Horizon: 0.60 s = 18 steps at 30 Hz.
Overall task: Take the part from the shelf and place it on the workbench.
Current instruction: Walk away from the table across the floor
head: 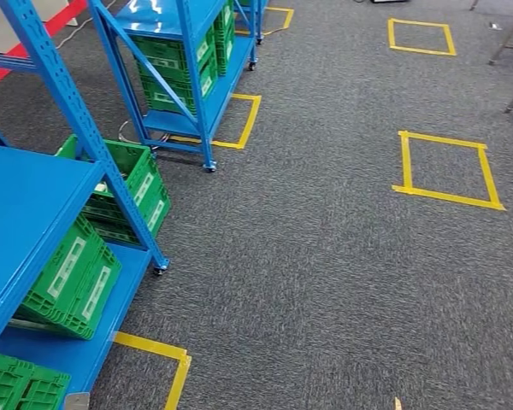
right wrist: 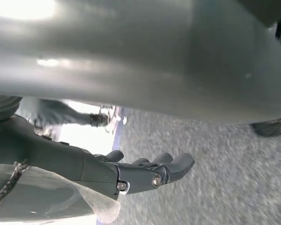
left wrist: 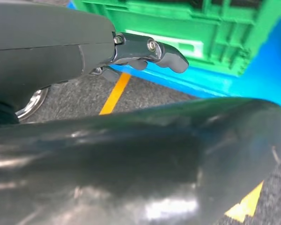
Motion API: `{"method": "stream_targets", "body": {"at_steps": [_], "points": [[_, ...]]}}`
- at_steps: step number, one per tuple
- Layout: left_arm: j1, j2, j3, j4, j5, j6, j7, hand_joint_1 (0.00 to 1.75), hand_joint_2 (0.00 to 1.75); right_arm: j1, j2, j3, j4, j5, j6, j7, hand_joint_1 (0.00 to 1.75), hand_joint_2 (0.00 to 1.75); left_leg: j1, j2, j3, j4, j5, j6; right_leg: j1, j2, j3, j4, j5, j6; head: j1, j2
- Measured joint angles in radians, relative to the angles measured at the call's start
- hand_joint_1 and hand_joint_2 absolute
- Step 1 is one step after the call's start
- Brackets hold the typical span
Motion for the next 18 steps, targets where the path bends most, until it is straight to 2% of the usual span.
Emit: {"method": "stream_targets", "body": {"at_steps": [1, 2, 3, 4, 5, 6, 7, 8, 10, 11, 12, 13, 14, 15, 16, 17, 18], "points": [[-0.001, -0.001, 0.0, 0.001, 0.0, 0.0, 0.0, 0.0, 0.0, 0.0, -0.001, 0.0, -0.001, 0.0, 0.0, -0.001, 0.0, 0.0, -0.002, -0.013, 0.002, 0.001, -0.002, -0.001, 0.003, 0.026, 0.028, -0.069, 0.037, -0.009, -0.001, 0.0], [-0.002, -0.002, 0.0, 0.001, 0.0, 0.001, 0.0, 0.0, 0.0, 0.0, -0.003, -0.001, -0.002, 0.0, 0.0, -0.005, 0.0, 0.0, -0.001, -0.026, 0.0, 0.003, -0.003, -0.003, 0.005, 0.048, 0.051, -0.124, 0.06, -0.015, -0.001, 0.0], [-0.002, -0.004, 0.0, 0.002, 0.0, 0.001, 0.0, 0.0, 0.0, 0.0, -0.004, -0.002, -0.003, 0.0, -0.001, -0.009, 0.0, 0.0, 0.001, -0.038, -0.004, 0.004, -0.002, -0.007, 0.006, 0.063, 0.065, -0.153, 0.066, -0.02, 0.0, 0.0], [0.0, -0.005, 0.0, 0.003, -0.001, 0.001, -0.001, 0.0, 0.0, -0.001, -0.005, -0.003, -0.003, 0.0, -0.001, -0.014, 0.0, 0.0, 0.002, -0.049, -0.009, 0.004, -0.001, -0.012, 0.006, 0.066, 0.071, -0.162, 0.063, -0.023, 0.0, 0.0], [0.002, -0.005, 0.0, 0.003, -0.001, 0.002, -0.001, 0.0, 0.0, -0.002, -0.005, -0.003, -0.003, 0.0, -0.001, -0.018, 0.0, 0.0, 0.004, -0.06, -0.013, 0.003, 0.001, -0.018, 0.006, 0.055, 0.075, -0.171, 0.061, -0.024, 0.001, 0.0], [0.003, -0.004, 0.0, 0.004, -0.001, 0.002, -0.001, 0.0, 0.0, -0.003, -0.004, -0.004, -0.003, 0.0, 0.0, -0.018, 0.0, 0.0, 0.003, -0.058, -0.016, 0.005, -0.001, -0.022, 0.004, 0.042, 0.078, -0.18, 0.062, -0.025, 0.002, 0.0], [0.004, -0.004, 0.0, 0.004, -0.002, 0.003, -0.001, 0.0, 0.0, -0.004, -0.003, -0.004, -0.003, 0.0, -0.001, -0.018, 0.0, 0.0, 0.001, -0.04, -0.023, 0.018, -0.012, -0.027, 0.001, 0.028, 0.084, -0.19, 0.064, -0.026, -0.001, 0.0], [0.002, -0.003, 0.0, 0.004, -0.002, 0.003, -0.001, 0.0, 0.0, -0.003, -0.003, -0.005, -0.003, 0.0, -0.001, -0.018, 0.0, 0.0, 0.0, -0.011, -0.036, 0.049, -0.033, -0.033, -0.001, 0.011, 0.09, -0.199, 0.065, -0.028, -0.004, 0.0], [-0.001, -0.002, 0.0, 0.004, -0.004, 0.005, -0.001, 0.0, 0.0, 0.0, -0.002, -0.007, -0.003, -0.002, 0.0, -0.019, 0.0, 0.0, 0.003, 0.049, -0.089, 0.165, -0.096, -0.043, -0.001, -0.022, 0.098, -0.205, 0.063, -0.032, -0.008, 0.0], [-0.002, -0.002, 0.0, 0.005, -0.005, 0.005, -0.001, 0.0, 0.0, 0.001, -0.002, -0.007, -0.003, -0.004, 0.002, -0.019, 0.0, 0.0, 0.007, 0.062, -0.119, 0.227, -0.121, -0.048, 0.0, -0.039, 0.1, -0.204, 0.06, -0.032, -0.008, 0.0], [-0.002, -0.002, 0.0, 0.005, -0.006, 0.006, -0.001, 0.0, 0.0, 0.001, -0.002, -0.008, -0.003, -0.006, 0.004, -0.018, 0.0, 0.0, 0.011, 0.068, -0.138, 0.266, -0.129, -0.053, 0.0, -0.055, 0.102, -0.204, 0.057, -0.032, -0.008, 0.0], [0.0, -0.001, 0.0, 0.005, -0.008, 0.006, 0.0, 0.0, 0.0, 0.001, -0.002, -0.01, -0.003, -0.008, 0.006, -0.018, 0.0, 0.0, 0.015, 0.072, -0.139, 0.269, -0.116, -0.058, 0.0, -0.069, 0.105, -0.204, 0.054, -0.03, -0.009, 0.0], [0.001, -0.001, 0.0, 0.005, -0.009, 0.007, 0.0, 0.0, 0.0, 0.0, -0.002, -0.011, -0.003, -0.009, 0.008, -0.018, 0.0, 0.0, 0.019, 0.078, -0.121, 0.233, -0.087, -0.061, -0.001, -0.082, 0.11, -0.204, 0.051, -0.027, -0.009, 0.0], [0.002, 0.001, 0.0, 0.005, -0.009, 0.007, 0.0, 0.0, 0.0, -0.001, -0.002, -0.013, -0.003, -0.01, 0.008, -0.018, 0.0, 0.0, 0.021, 0.09, -0.087, 0.167, -0.047, -0.063, -0.002, -0.095, 0.115, -0.203, 0.047, -0.023, -0.009, 0.0], [0.001, 0.002, 0.0, 0.006, -0.01, 0.008, 0.0, 0.0, 0.0, -0.001, -0.002, -0.014, -0.003, -0.01, 0.009, -0.018, 0.0, 0.0, 0.02, 0.115, -0.051, 0.098, -0.018, -0.064, -0.001, -0.106, 0.12, -0.202, 0.042, -0.018, -0.009, 0.0], [-0.001, 0.002, 0.0, 0.006, -0.01, 0.008, 0.0, 0.0, 0.0, -0.001, -0.002, -0.015, -0.003, -0.01, 0.009, -0.018, 0.0, 0.0, 0.018, 0.135, -0.024, 0.044, 0.001, -0.059, 0.001, -0.116, 0.122, -0.201, 0.038, -0.013, -0.01, 0.0], [-0.002, 0.002, 0.0, 0.006, -0.011, 0.008, 0.0, 0.0, 0.0, -0.002, -0.002, -0.016, -0.003, -0.01, 0.009, -0.018, 0.0, 0.0, 0.015, 0.148, -0.009, 0.012, 0.007, -0.053, 0.004, -0.126, 0.125, -0.2, 0.033, -0.007, -0.01, 0.0]]}}
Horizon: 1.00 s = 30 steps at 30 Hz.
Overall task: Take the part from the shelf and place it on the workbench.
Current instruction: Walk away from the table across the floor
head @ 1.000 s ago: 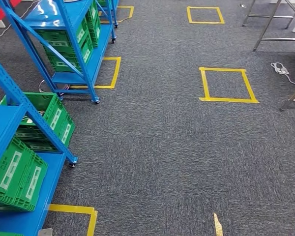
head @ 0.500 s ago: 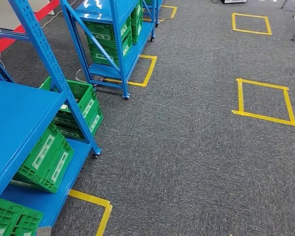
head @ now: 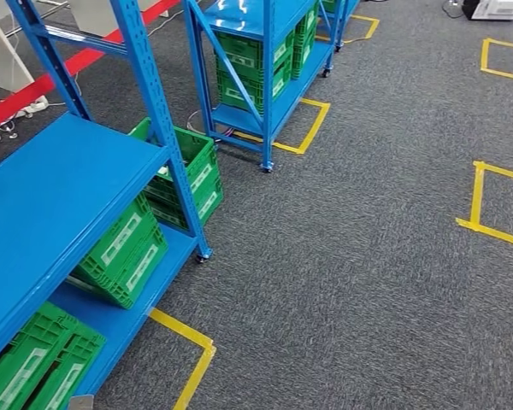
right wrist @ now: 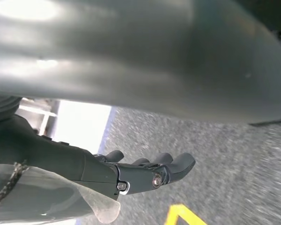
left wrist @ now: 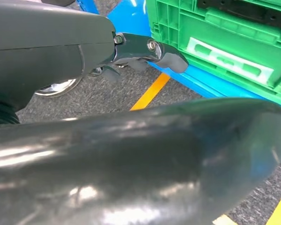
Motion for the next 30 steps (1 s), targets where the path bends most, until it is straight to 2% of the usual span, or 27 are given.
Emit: {"method": "stream_targets", "body": {"at_steps": [1, 3, 4, 5, 7, 8, 9, 10, 11, 12, 13, 14, 15, 16, 18, 19, 20, 22, 23, 24, 25, 26, 27, 28, 29, 30], "points": [[0.0, 0.0, 0.0, 0.0, -0.001, 0.0, 0.0, 0.0, 0.0, -0.002, 0.0, -0.001, 0.0, 0.0, 0.0, 0.0, 0.0, 0.0, -0.004, 0.004, 0.002, -0.009, -0.003, 0.008, 0.002, -0.01, 0.003, 0.001, -0.003, 0.005, 0.0, 0.0], [0.003, 0.0, 0.0, 0.001, -0.005, 0.002, 0.0, 0.0, 0.0, -0.007, 0.0, -0.002, 0.0, 0.002, -0.001, 0.0, 0.0, 0.0, -0.005, -0.018, -0.001, -0.013, -0.001, 0.024, -0.001, -0.022, 0.008, 0.002, -0.009, 0.016, -0.001, 0.0], [0.004, 0.0, 0.0, 0.001, -0.007, 0.003, 0.0, 0.0, 0.0, -0.009, 0.0, -0.004, -0.001, 0.002, -0.001, 0.0, 0.0, 0.0, -0.004, -0.028, 0.0, -0.015, 0.001, 0.031, -0.003, -0.007, 0.004, 0.011, -0.02, 0.021, 0.0, 0.0], [0.003, 0.001, 0.0, 0.001, -0.009, 0.005, 0.0, 0.0, 0.0, -0.01, 0.0, -0.006, -0.001, 0.003, -0.002, 0.0, 0.0, 0.0, -0.002, -0.038, 0.0, -0.018, 0.003, 0.037, -0.006, 0.02, -0.01, 0.041, -0.041, 0.025, 0.003, 0.0], [0.0, 0.002, 0.0, 0.001, -0.013, 0.008, 0.001, 0.0, 0.0, -0.008, 0.0, -0.008, -0.001, 0.005, -0.002, -0.002, 0.0, 0.0, 0.0, -0.062, -0.001, -0.019, 0.004, 0.045, -0.009, 0.081, -0.074, 0.173, -0.105, 0.029, 0.008, 0.0], [-0.001, 0.002, 0.0, 0.001, -0.015, 0.009, 0.002, 0.0, 0.0, -0.006, 0.0, -0.009, -0.001, 0.007, -0.002, -0.003, 0.0, 0.0, -0.001, -0.075, -0.001, -0.019, 0.004, 0.048, -0.01, 0.095, -0.116, 0.252, -0.133, 0.029, 0.008, 0.0], [-0.001, 0.002, 0.0, 0.001, -0.017, 0.009, 0.002, 0.0, 0.0, -0.004, 0.0, -0.009, -0.001, 0.008, -0.002, -0.002, 0.0, 0.0, -0.001, -0.089, 0.0, -0.019, 0.003, 0.048, -0.01, 0.1, -0.15, 0.31, -0.145, 0.028, 0.008, 0.0], [-0.001, 0.002, 0.0, 0.001, -0.018, 0.01, 0.003, 0.0, 0.0, -0.003, 0.0, -0.009, -0.001, 0.009, -0.002, -0.001, 0.0, 0.0, -0.002, -0.104, 0.002, -0.019, 0.002, 0.049, -0.01, 0.103, -0.167, 0.327, -0.134, 0.027, 0.008, 0.0], [0.0, 0.002, 0.0, 0.002, -0.019, 0.01, 0.003, 0.0, 0.0, -0.002, 0.0, -0.01, -0.001, 0.009, -0.002, -0.001, 0.0, 0.0, -0.002, -0.119, 0.006, -0.019, 0.001, 0.048, -0.011, 0.105, -0.164, 0.302, -0.102, 0.025, 0.008, 0.0], [0.0, 0.002, 0.0, 0.002, -0.019, 0.01, 0.003, 0.0, 0.0, -0.001, 0.0, -0.01, -0.001, 0.009, -0.002, 0.0, 0.0, 0.0, -0.002, -0.134, 0.01, -0.019, -0.001, 0.047, -0.011, 0.113, -0.143, 0.24, -0.057, 0.022, 0.008, 0.0], [0.0, 0.002, 0.0, 0.002, -0.019, 0.01, 0.003, 0.0, 0.0, -0.001, 0.0, -0.01, -0.001, 0.009, -0.002, 0.0, 0.0, 0.0, -0.002, -0.148, 0.014, -0.019, -0.004, 0.044, -0.012, 0.132, -0.113, 0.166, -0.015, 0.019, 0.009, 0.0], [-0.001, 0.001, 0.0, 0.002, -0.019, 0.01, 0.003, 0.0, 0.0, -0.001, 0.0, -0.01, -0.001, 0.009, -0.002, -0.001, 0.0, 0.0, -0.003, -0.161, 0.016, -0.017, -0.007, 0.04, -0.014, 0.151, -0.084, 0.098, 0.012, 0.016, 0.008, 0.0], [-0.001, 0.001, 0.0, 0.002, -0.019, 0.01, 0.003, 0.0, 0.0, -0.001, 0.0, -0.011, -0.001, 0.009, -0.002, -0.004, 0.0, 0.0, -0.003, -0.172, 0.016, -0.016, -0.009, 0.034, -0.015, 0.167, -0.063, 0.053, 0.023, 0.014, 0.008, 0.0], [-0.001, 0.001, 0.0, 0.002, -0.019, 0.011, 0.003, 0.0, 0.0, -0.001, 0.0, -0.012, -0.001, 0.009, -0.003, -0.006, 0.0, 0.0, -0.003, -0.182, 0.013, -0.015, -0.01, 0.028, -0.015, 0.175, -0.051, 0.033, 0.021, 0.01, 0.008, 0.0], [0.002, 0.002, 0.0, 0.002, -0.019, 0.012, 0.003, 0.0, 0.0, -0.003, 0.0, -0.013, -0.001, 0.009, -0.003, -0.009, 0.0, 0.0, 0.0, -0.2, 0.009, -0.014, -0.011, 0.016, -0.014, 0.16, -0.042, 0.028, 0.016, 0.003, 0.007, 0.0], [0.003, 0.003, 0.0, 0.002, -0.019, 0.012, 0.003, 0.0, 0.0, -0.004, 0.0, -0.013, -0.001, 0.009, -0.003, -0.007, 0.0, 0.0, 0.0, -0.193, 0.006, -0.008, -0.017, 0.011, -0.015, 0.149, -0.039, 0.026, 0.015, -0.003, 0.006, 0.0], [0.003, 0.003, 0.0, 0.002, -0.019, 0.012, 0.003, 0.0, 0.0, -0.004, 0.0, -0.013, -0.001, 0.009, -0.003, -0.006, 0.0, 0.0, -0.001, -0.172, -0.003, 0.015, -0.032, 0.007, -0.016, 0.137, -0.036, 0.024, 0.014, -0.008, 0.003, 0.0], [0.0, 0.003, 0.0, 0.003, -0.021, 0.012, 0.003, 0.0, 0.0, -0.002, 0.0, -0.014, -0.001, 0.009, -0.004, -0.004, 0.0, 0.0, -0.003, -0.111, -0.054, 0.124, -0.088, -0.001, -0.015, 0.107, -0.028, 0.021, 0.009, -0.019, -0.003, 0.0], [-0.002, 0.003, 0.0, 0.003, -0.021, 0.012, 0.003, 0.0, 0.0, 0.0, 0.0, -0.015, -0.002, 0.009, -0.004, -0.004, 0.0, 0.0, -0.003, -0.091, -0.091, 0.197, -0.118, -0.004, -0.013, 0.092, -0.024, 0.021, 0.004, -0.023, -0.006, 0.0], [-0.002, 0.002, 0.0, 0.003, -0.022, 0.012, 0.003, 0.0, 0.0, 0.001, 0.0, -0.016, -0.002, 0.009, -0.004, -0.004, 0.0, 0.0, -0.002, -0.081, -0.122, 0.256, -0.135, -0.006, -0.011, 0.076, -0.02, 0.021, -0.001, -0.025, -0.006, 0.0], [-0.001, 0.002, 0.0, 0.003, -0.022, 0.012, 0.003, 0.0, 0.0, 0.001, 0.0, -0.017, -0.002, 0.01, -0.004, -0.004, 0.0, 0.0, -0.002, -0.077, -0.14, 0.285, -0.133, -0.006, -0.009, 0.062, -0.014, 0.021, -0.006, -0.026, -0.006, 0.0], [0.001, 0.003, 0.0, 0.003, -0.023, 0.012, 0.003, 0.0, 0.0, 0.001, 0.0, -0.017, -0.002, 0.01, -0.004, -0.004, 0.0, 0.0, -0.002, -0.074, -0.138, 0.275, -0.11, -0.005, -0.008, 0.05, -0.007, 0.021, -0.012, -0.026, -0.007, 0.0], [0.003, 0.003, 0.0, 0.003, -0.023, 0.012, 0.003, 0.0, 0.0, 0.001, 0.0, -0.017, -0.002, 0.01, -0.004, -0.004, 0.0, 0.0, -0.003, -0.069, -0.119, 0.228, -0.072, -0.001, -0.006, 0.038, 0.002, 0.021, -0.018, -0.025, -0.007, 0.0], [0.004, 0.003, 0.0, 0.003, -0.023, 0.012, 0.003, 0.0, 0.0, 0.001, 0.0, -0.018, -0.002, 0.01, -0.003, -0.004, 0.0, 0.0, -0.006, -0.054, -0.09, 0.16, -0.03, 0.006, -0.005, 0.027, 0.008, 0.021, -0.025, -0.024, -0.007, 0.0], [0.003, 0.004, 0.0, 0.003, -0.023, 0.012, 0.003, 0.0, 0.0, 0.0, 0.0, -0.018, -0.002, 0.01, -0.003, -0.004, 0.0, 0.0, -0.012, -0.032, -0.062, 0.099, -0.002, 0.015, -0.002, 0.015, 0.014, 0.021, -0.033, -0.02, -0.006, 0.0], [0.001, 0.004, 0.0, 0.003, -0.024, 0.012, 0.003, 0.0, 0.0, 0.0, 0.0, -0.019, -0.002, 0.01, -0.003, -0.005, 0.0, 0.0, -0.018, -0.013, -0.039, 0.051, 0.01, 0.023, 0.0, 0.004, 0.017, 0.021, -0.041, -0.016, -0.006, 0.0]]}}
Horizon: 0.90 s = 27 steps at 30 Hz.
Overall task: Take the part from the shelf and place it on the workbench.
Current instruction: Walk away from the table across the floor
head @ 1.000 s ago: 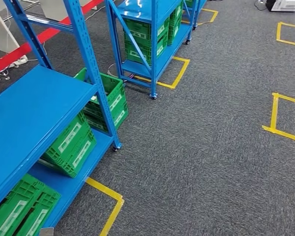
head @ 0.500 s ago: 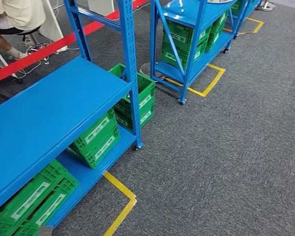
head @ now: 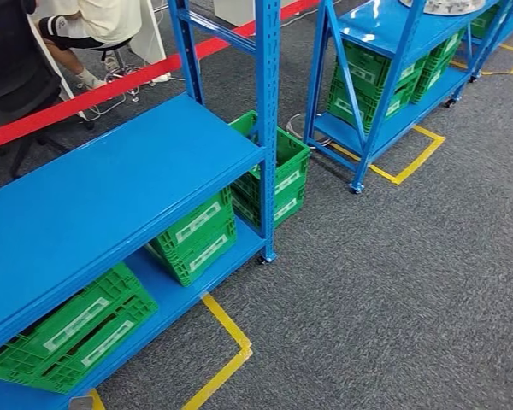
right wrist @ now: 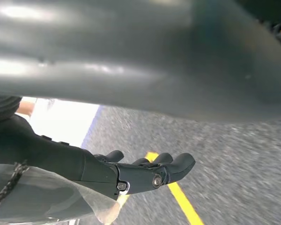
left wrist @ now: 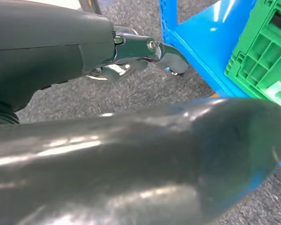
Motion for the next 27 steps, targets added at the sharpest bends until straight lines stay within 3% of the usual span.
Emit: {"method": "stream_targets", "body": {"at_steps": [2, 4, 6, 8, 9, 11, 12, 13, 14, 16, 18, 20, 22, 24, 26, 27], "points": [[-0.001, 0.0, 0.0, 0.0, -0.001, 0.0, 0.0, 0.0, 0.0, -0.002, 0.0, -0.001, 0.0, 0.001, 0.001, -0.002, 0.0, 0.0, -0.01, 0.013, 0.017, -0.033, -0.01, 0.012, 0.003, -0.024, 0.006, -0.001, -0.01, 0.009, 0.001, 0.0], [0.002, 0.0, 0.0, 0.0, -0.001, -0.003, 0.0, 0.0, 0.0, -0.008, 0.0, -0.002, 0.0, 0.002, 0.001, 0.0, 0.0, 0.0, -0.007, -0.008, 0.023, -0.046, -0.01, 0.021, 0.003, -0.034, 0.02, -0.003, -0.017, 0.017, 0.002, 0.0], [0.003, 0.0, 0.0, 0.001, 0.001, -0.01, 0.0, 0.0, 0.0, -0.012, 0.0, -0.003, 0.0, 0.003, 0.001, 0.002, 0.0, 0.0, 0.001, -0.031, 0.033, -0.06, -0.006, 0.03, 0.001, 0.018, 0.005, 0.046, -0.048, 0.026, 0.006, 0.0], [-0.001, 0.001, 0.0, 0.002, 0.002, -0.015, 0.0, 0.0, 0.0, -0.01, 0.0, -0.005, 0.0, 0.004, 0.001, -0.002, 0.0, 0.0, 0.006, -0.057, 0.038, -0.064, -0.006, 0.035, -0.005, 0.081, -0.068, 0.175, -0.099, 0.032, 0.01, 0.0], [-0.003, 0.0, 0.0, 0.002, 0.002, -0.017, 0.0, 0.0, 0.0, -0.008, 0.0, -0.005, 0.0, 0.004, 0.002, -0.005, 0.0, 0.0, 0.006, -0.069, 0.038, -0.064, -0.007, 0.036, -0.008, 0.093, -0.107, 0.24, -0.119, 0.034, 0.011, 0.0], [-0.003, 0.0, 0.0, 0.003, 0.002, -0.017, 0.0, 0.0, 0.0, -0.006, 0.0, -0.005, 0.0, 0.005, 0.002, -0.006, 0.0, 0.0, 0.006, -0.083, 0.039, -0.064, -0.009, 0.036, -0.01, 0.098, -0.153, 0.308, -0.133, 0.037, 0.01, 0.0], [-0.003, -0.001, 0.0, 0.003, 0.002, -0.017, 0.0, 0.0, 0.0, -0.006, 0.0, -0.005, 0.0, 0.005, 0.002, -0.004, 0.0, 0.0, 0.007, -0.09, 0.041, -0.064, -0.01, 0.035, -0.011, 0.098, -0.163, 0.313, -0.124, 0.038, 0.01, 0.0], [-0.002, -0.001, 0.0, 0.004, 0.002, -0.018, 0.0, 0.0, 0.0, -0.005, 0.0, -0.005, 0.0, 0.006, 0.002, -0.002, 0.0, 0.0, 0.008, -0.103, 0.046, -0.063, -0.014, 0.032, -0.013, 0.1, -0.157, 0.273, -0.082, 0.04, 0.01, 0.0], [-0.002, -0.001, 0.0, 0.004, 0.002, -0.018, 0.0, 0.0, 0.0, -0.004, 0.0, -0.005, 0.0, 0.006, 0.002, 0.0, 0.0, 0.0, 0.011, -0.119, 0.053, -0.062, -0.019, 0.027, -0.016, 0.108, -0.145, 0.212, -0.029, 0.042, 0.011, 0.0], [-0.002, -0.001, 0.0, 0.005, 0.002, -0.02, -0.001, 0.0, 0.0, -0.003, 0.0, -0.006, 0.0, 0.008, 0.002, -0.001, 0.0, 0.0, 0.014, -0.154, 0.06, -0.055, -0.032, 0.012, -0.024, 0.151, -0.103, 0.078, 0.054, 0.045, 0.012, 0.0], [-0.004, 0.0, 0.0, 0.005, 0.002, -0.02, -0.001, 0.0, 0.0, -0.002, -0.001, -0.006, 0.0, 0.009, 0.002, -0.013, 0.0, 0.0, 0.017, -0.174, 0.051, -0.049, -0.035, -0.001, -0.024, 0.179, -0.084, 0.045, 0.05, 0.037, 0.012, 0.0], [-0.002, 0.002, 0.0, 0.006, 0.001, -0.02, -0.002, 0.0, 0.0, -0.001, -0.001, -0.007, 0.0, 0.01, 0.002, -0.019, 0.0, 0.0, 0.021, -0.187, 0.044, -0.045, -0.036, -0.013, -0.022, 0.163, -0.08, 0.041, 0.048, 0.022, 0.012, 0.0], [-0.002, 0.002, 0.0, 0.007, 0.001, -0.019, -0.002, 0.0, 0.0, 0.0, -0.002, -0.008, -0.001, 0.011, 0.001, -0.014, 0.0, 0.0, 0.02, -0.149, 0.027, -0.008, -0.06, -0.023, -0.023, 0.139, -0.077, 0.038, 0.047, 0.01, 0.006, 0.0], [-0.007, 0.001, 0.0, 0.008, 0.0, -0.017, -0.001, 0.0, 0.0, 0.001, -0.003, -0.009, -0.001, 0.011, 0.001, -0.011, 0.0, 0.0, 0.018, -0.088, -0.028, 0.106, -0.119, -0.03, -0.021, 0.109, -0.073, 0.037, 0.043, 0.002, -0.002, 0.0], [-0.009, 0.001, 0.0, 0.008, -0.001, -0.015, 0.001, 0.0, 0.0, 0.002, -0.003, -0.012, -0.001, 0.012, 0.001, -0.011, 0.0, 0.0, 0.018, -0.067, -0.09, 0.228, -0.161, -0.031, -0.016, 0.076, -0.069, 0.037, 0.038, -0.004, -0.003, 0.0], [-0.008, 0.001, 0.0, 0.008, -0.001, -0.014, 0.003, 0.0, 0.0, 0.002, -0.003, -0.013, -0.001, 0.012, 0.001, -0.011, 0.0, 0.0, 0.018, -0.064, -0.102, 0.248, -0.156, -0.03, -0.013, 0.062, -0.066, 0.037, 0.035, -0.005, -0.003, 0.0]]}}
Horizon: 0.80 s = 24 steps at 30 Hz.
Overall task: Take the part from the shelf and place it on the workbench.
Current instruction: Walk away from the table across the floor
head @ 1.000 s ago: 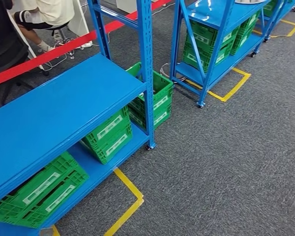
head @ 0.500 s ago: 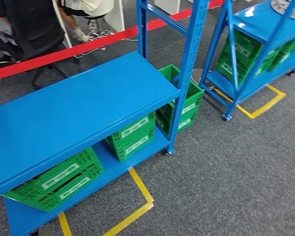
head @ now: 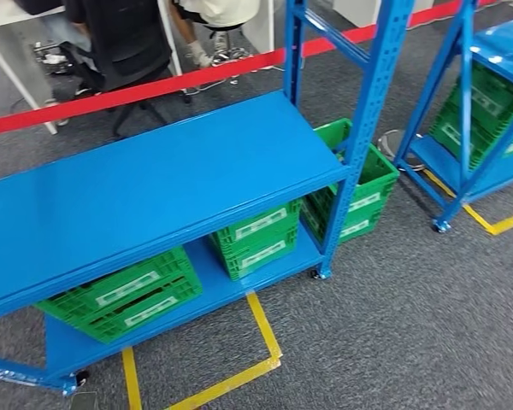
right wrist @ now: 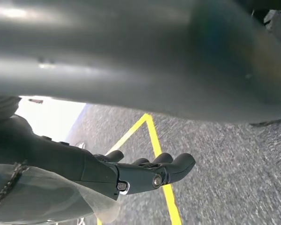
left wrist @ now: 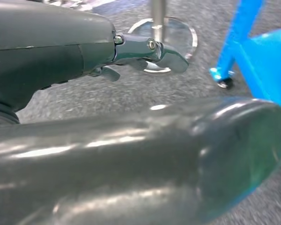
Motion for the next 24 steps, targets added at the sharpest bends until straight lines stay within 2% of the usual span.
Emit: {"method": "stream_targets", "body": {"at_steps": [1, 2, 3, 4, 5, 6, 8, 9, 11, 12, 13, 14, 15, 16, 17, 18, 19, 20, 21, 22, 23, 24], "points": [[0.002, 0.0, 0.0, 0.0, -0.001, 0.001, 0.002, 0.0, 0.0, -0.001, 0.0, -0.001, 0.0, 0.0, 0.0, 0.0, 0.0, 0.0, -0.001, 0.003, 0.007, -0.018, 0.025, 0.004, 0.003, -0.013, 0.004, 0.0, -0.003, -0.001, 0.0, 0.0], [0.003, 0.0, 0.0, 0.0, -0.001, 0.001, 0.004, 0.0, 0.0, -0.001, 0.0, -0.001, 0.0, 0.0, 0.0, 0.0, 0.0, 0.0, -0.004, 0.009, 0.032, -0.071, 0.064, 0.012, 0.006, -0.025, 0.01, 0.0, -0.007, -0.001, 0.0, 0.0], [0.004, 0.001, 0.0, 0.0, -0.002, 0.002, 0.006, 0.0, 0.0, -0.002, 0.0, -0.002, 0.0, 0.0, 0.0, 0.0, 0.0, 0.0, -0.011, 0.028, 0.064, -0.139, 0.101, 0.024, 0.008, -0.037, 0.013, -0.001, -0.011, -0.001, 0.0, 0.0], [0.003, 0.002, 0.0, 0.0, -0.002, 0.002, 0.007, 0.0, 0.0, -0.003, 0.001, -0.002, 0.0, 0.0, 0.0, 0.0, 0.0, 0.0, -0.018, 0.049, 0.093, -0.201, 0.125, 0.036, 0.012, -0.048, 0.019, 0.0, -0.016, 0.001, 0.001, 0.0], [0.001, 0.003, 0.0, 0.0, -0.003, 0.002, 0.008, 0.0, 0.0, -0.003, 0.001, -0.002, 0.001, 0.001, 0.0, -0.001, 0.0, 0.0, -0.024, 0.066, 0.114, -0.247, 0.137, 0.046, 0.015, -0.06, 0.02, -0.001, -0.019, 0.004, 0.0, 0.0], [-0.001, 0.004, 0.0, 0.0, -0.003, 0.002, 0.008, 0.0, 0.0, -0.005, 0.002, -0.002, 0.001, 0.001, 0.0, -0.001, 0.0, 0.0, -0.029, 0.076, 0.123, -0.268, 0.135, 0.052, 0.016, -0.072, 0.022, -0.001, -0.022, 0.009, 0.001, 0.0], [0.001, 0.005, 0.0, 0.0, -0.004, 0.003, 0.009, 0.0, 0.0, -0.01, 0.002, -0.002, 0.001, 0.001, -0.001, -0.002, 0.0, 0.0, -0.03, 0.06, 0.125, -0.282, 0.134, 0.056, 0.017, -0.092, 0.027, -0.004, -0.024, 0.018, 0.001, 0.0], [0.004, 0.004, 0.0, 0.0, -0.004, 0.004, 0.008, 0.0, 0.0, -0.014, 0.002, -0.002, 0.001, 0.002, -0.001, 0.0, 0.0, 0.0, -0.027, 0.049, 0.128, -0.291, 0.139, 0.057, 0.016, -0.084, 0.028, -0.001, -0.029, 0.023, 0.003, 0.0], [0.006, 0.004, 0.0, 0.001, -0.004, 0.006, 0.008, 0.0, 0.0, -0.017, 0.002, -0.002, 0.001, 0.002, -0.002, -0.001, 0.0, 0.0, -0.018, 0.027, 0.136, -0.308, 0.15, 0.06, 0.013, -0.029, 0.005, 0.049, -0.06, 0.035, 0.007, 0.0], [0.004, 0.004, 0.0, 0.001, -0.005, 0.007, 0.008, 0.0, 0.0, -0.016, 0.002, -0.002, 0.001, 0.003, -0.002, -0.002, 0.0, 0.0, -0.016, 0.016, 0.136, -0.311, 0.152, 0.061, 0.009, 0.005, -0.023, 0.105, -0.086, 0.04, 0.01, 0.0], [0.001, 0.003, 0.0, 0.001, -0.005, 0.009, 0.008, 0.0, 0.0, -0.014, 0.002, -0.003, 0.001, 0.003, -0.002, -0.004, 0.0, 0.0, -0.014, 0.003, 0.134, -0.311, 0.153, 0.062, 0.007, 0.024, -0.058, 0.17, -0.112, 0.043, 0.011, 0.0], [0.0, 0.003, 0.0, 0.001, -0.006, 0.011, 0.008, 0.0, 0.0, -0.011, 0.002, -0.003, 0.001, 0.003, -0.002, -0.006, 0.0, 0.0, -0.014, -0.01, 0.134, -0.311, 0.152, 0.062, 0.005, 0.032, -0.09, 0.227, -0.129, 0.046, 0.012, 0.0], [0.001, 0.003, 0.0, 0.001, -0.007, 0.012, 0.008, 0.0, 0.0, -0.01, 0.002, -0.003, 0.001, 0.004, -0.003, -0.004, 0.0, 0.0, -0.013, -0.023, 0.135, -0.311, 0.152, 0.062, 0.003, 0.034, -0.112, 0.257, -0.128, 0.049, 0.012, 0.0], [0.002, 0.002, 0.0, 0.001, -0.007, 0.013, 0.008, 0.0, 0.0, -0.009, 0.002, -0.003, 0.001, 0.004, -0.003, -0.002, 0.0, 0.0, -0.012, -0.037, 0.136, -0.31, 0.151, 0.06, 0.002, 0.036, -0.115, 0.247, -0.106, 0.051, 0.013, 0.0], [0.003, 0.002, 0.0, 0.001, -0.007, 0.014, 0.008, 0.0, 0.0, -0.008, 0.002, -0.003, 0.001, 0.004, -0.003, 0.0, 0.0, 0.0, -0.011, -0.05, 0.138, -0.309, 0.149, 0.057, -0.001, 0.039, -0.1, 0.202, -0.068, 0.052, 0.013, 0.0], [0.003, 0.002, 0.0, 0.002, -0.008, 0.014, 0.008, 0.0, 0.0, -0.008, 0.002, -0.004, 0.001, 0.005, -0.003, 0.002, 0.0, 0.0, -0.009, -0.063, 0.14, -0.307, 0.147, 0.053, -0.004, 0.053, -0.074, 0.135, -0.029, 0.054, 0.013, 0.0], [0.003, 0.002, 0.0, 0.002, -0.008, 0.015, 0.008, 0.0, 0.0, -0.008, 0.002, -0.004, 0.001, 0.005, -0.003, 0.001, 0.0, 0.0, -0.009, -0.076, 0.14, -0.303, 0.143, 0.047, -0.007, 0.073, -0.045, 0.071, -0.003, 0.055, 0.014, 0.0], [0.002, 0.003, 0.0, 0.002, -0.008, 0.015, 0.008, 0.0, 0.0, -0.008, 0.002, -0.004, 0.001, 0.005, -0.003, -0.002, 0.0, 0.0, -0.008, -0.087, 0.139, -0.299, 0.141, 0.04, -0.009, 0.09, -0.024, 0.028, 0.009, 0.053, 0.014, 0.0], [0.002, 0.003, 0.0, 0.002, -0.009, 0.016, 0.008, 0.0, 0.0, -0.009, 0.002, -0.004, 0.001, 0.005, -0.003, -0.005, 0.0, 0.0, -0.008, -0.097, 0.135, -0.296, 0.139, 0.034, -0.009, 0.102, -0.011, 0.006, 0.008, 0.048, 0.015, 0.0], [0.002, 0.003, 0.0, 0.002, -0.009, 0.016, 0.008, 0.0, 0.0, -0.009, 0.001, -0.005, 0.001, 0.005, -0.003, -0.008, 0.0, 0.0, -0.008, -0.107, 0.132, -0.295, 0.139, 0.028, -0.007, 0.103, -0.006, 0.002, 0.003, 0.041, 0.014, 0.0], [0.003, 0.003, 0.0, 0.002, -0.009, 0.016, 0.008, 0.0, 0.0, -0.01, 0.001, -0.005, 0.001, 0.005, -0.003, -0.011, 0.0, 0.0, -0.006, -0.117, 0.129, -0.295, 0.139, 0.023, -0.007, 0.093, -0.002, 0.002, 0.003, 0.032, 0.014, 0.0], [0.005, 0.004, 0.0, 0.002, -0.009, 0.017, 0.008, 0.0, 0.0, -0.01, 0.001, -0.005, 0.001, 0.005, -0.003, -0.011, 0.0, 0.0, -0.005, -0.112, 0.128, -0.292, 0.137, 0.019, -0.007, 0.083, 0.001, 0.0, 0.003, 0.025, 0.014, 0.0]]}}
